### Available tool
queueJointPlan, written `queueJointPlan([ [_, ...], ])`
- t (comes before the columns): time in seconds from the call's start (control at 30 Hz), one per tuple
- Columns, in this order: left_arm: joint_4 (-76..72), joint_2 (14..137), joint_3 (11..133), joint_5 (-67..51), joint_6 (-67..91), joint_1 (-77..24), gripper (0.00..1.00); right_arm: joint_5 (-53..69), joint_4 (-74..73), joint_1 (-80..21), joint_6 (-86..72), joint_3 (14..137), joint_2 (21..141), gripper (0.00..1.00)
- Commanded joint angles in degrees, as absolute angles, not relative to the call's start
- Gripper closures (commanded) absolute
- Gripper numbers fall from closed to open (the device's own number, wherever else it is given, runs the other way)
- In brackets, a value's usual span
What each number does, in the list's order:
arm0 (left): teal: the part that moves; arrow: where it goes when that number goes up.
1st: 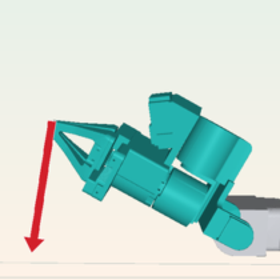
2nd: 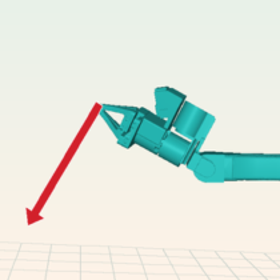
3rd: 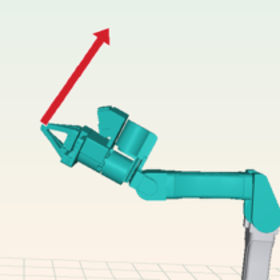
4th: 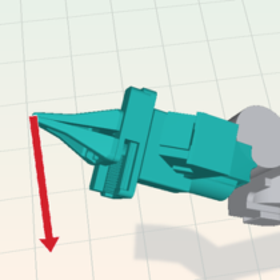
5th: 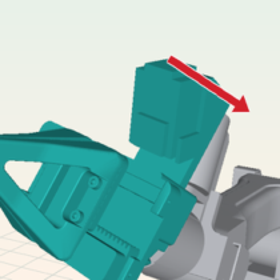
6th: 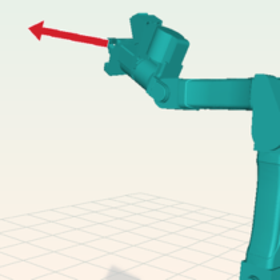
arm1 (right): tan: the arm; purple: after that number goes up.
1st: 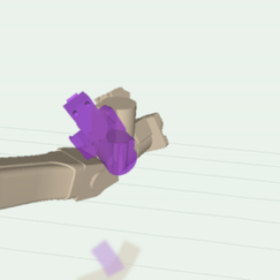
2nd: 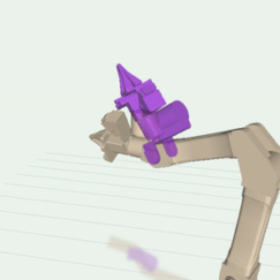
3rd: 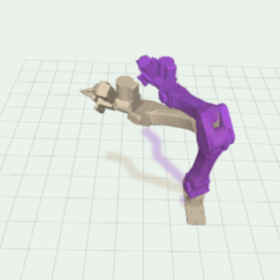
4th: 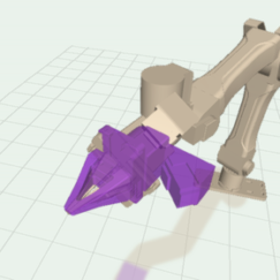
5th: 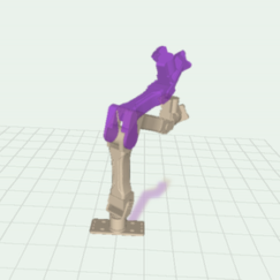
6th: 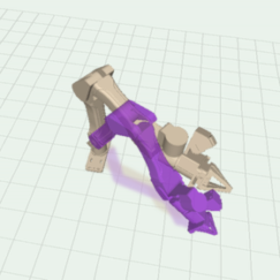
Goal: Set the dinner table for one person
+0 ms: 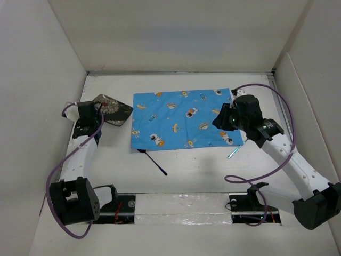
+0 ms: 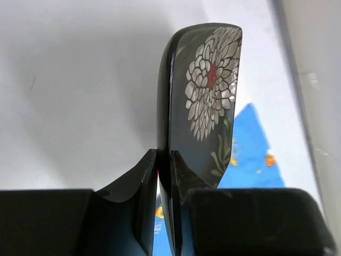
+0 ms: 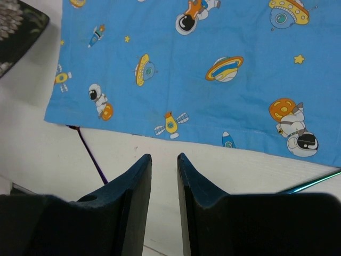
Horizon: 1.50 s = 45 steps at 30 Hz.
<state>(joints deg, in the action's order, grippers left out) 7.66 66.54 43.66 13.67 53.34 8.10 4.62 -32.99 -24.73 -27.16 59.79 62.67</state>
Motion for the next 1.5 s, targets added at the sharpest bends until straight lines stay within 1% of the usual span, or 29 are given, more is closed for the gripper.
queueJointPlan([
  [0.0,2.4,61.4,52.6,11.4,48.9,7.7,1.00,5.6,-32.3,-24.2,-25.9,63.4,63.5,0.68],
  [0.07,2.5,61.0,55.4,10.5,48.7,6.3,1.00,5.5,-32.1,-23.6,-25.9,63.8,63.9,0.68],
  [0.23,-1.6,59.7,56.3,0.4,51.0,5.7,1.00,5.3,-32.3,-22.4,-25.5,65.7,64.4,0.68],
  [0.3,-4.8,59.5,56.3,-7.8,52.4,5.7,1.00,4.9,-32.3,-21.8,-25.2,66.2,64.6,0.68],
  [0.37,-8.6,60.7,56.0,-13.5,53.4,5.7,1.00,5.0,-32.3,-20.0,-24.9,66.8,64.9,0.68],
  [0.4,-12.4,61.7,56.0,-20.2,54.0,5.7,1.00,4.9,-32.4,-19.4,-24.8,67.1,64.7,0.68],
  [0.43,-14.4,62.6,56.4,-22.7,54.5,5.2,1.00,4.9,-32.9,-18.8,-24.6,67.6,64.8,0.68],
  [0.47,-16.2,64.7,56.9,-24.9,53.5,2.7,1.00,5.2,-33.0,-17.7,-24.3,67.8,64.8,0.68],
  [0.5,-15.2,67.7,62.6,-28.1,50.2,-0.7,1.00,5.2,-33.6,-17.1,-24.3,68.4,64.4,0.68],
  [0.53,-15.2,67.8,62.7,-28.1,50.2,-0.7,1.00,5.2,-33.7,-17.1,-24.3,68.4,64.4,0.68],
  [0.6,-13.6,72.7,66.3,-30.3,46.3,-5.0,1.00,5.1,-34.2,-15.7,-24.6,68.8,63.5,0.69],
  [0.8,-21.6,79.7,67.9,-39.4,45.9,-8.7,1.00,5.6,-35.4,-13.8,-25.2,68.7,60.7,0.68],
  [0.9,-22.6,83.7,68.7,-41.8,43.9,-11.8,1.00,6.0,-36.1,-12.3,-25.3,68.8,60.2,0.68],
  [1.03,-27.7,90.6,69.4,-48.2,45.0,-12.3,1.00,6.2,-36.8,-11.8,-25.4,68.8,59.5,0.68],
  [1.17,-29.0,95.9,69.6,-48.0,45.3,-12.3,1.00,5.6,-37.7,-11.3,-25.3,68.0,59.0,0.68],
  [1.33,-35.8,97.2,65.8,-45.6,48.2,-12.3,1.00,5.4,-38.1,-11.3,-25.5,66.7,58.0,0.68],
  [1.47,-40.3,101.1,64.3,-46.0,50.8,-13.4,1.00,6.1,-38.3,-11.3,-25.8,66.2,57.8,0.68],
])
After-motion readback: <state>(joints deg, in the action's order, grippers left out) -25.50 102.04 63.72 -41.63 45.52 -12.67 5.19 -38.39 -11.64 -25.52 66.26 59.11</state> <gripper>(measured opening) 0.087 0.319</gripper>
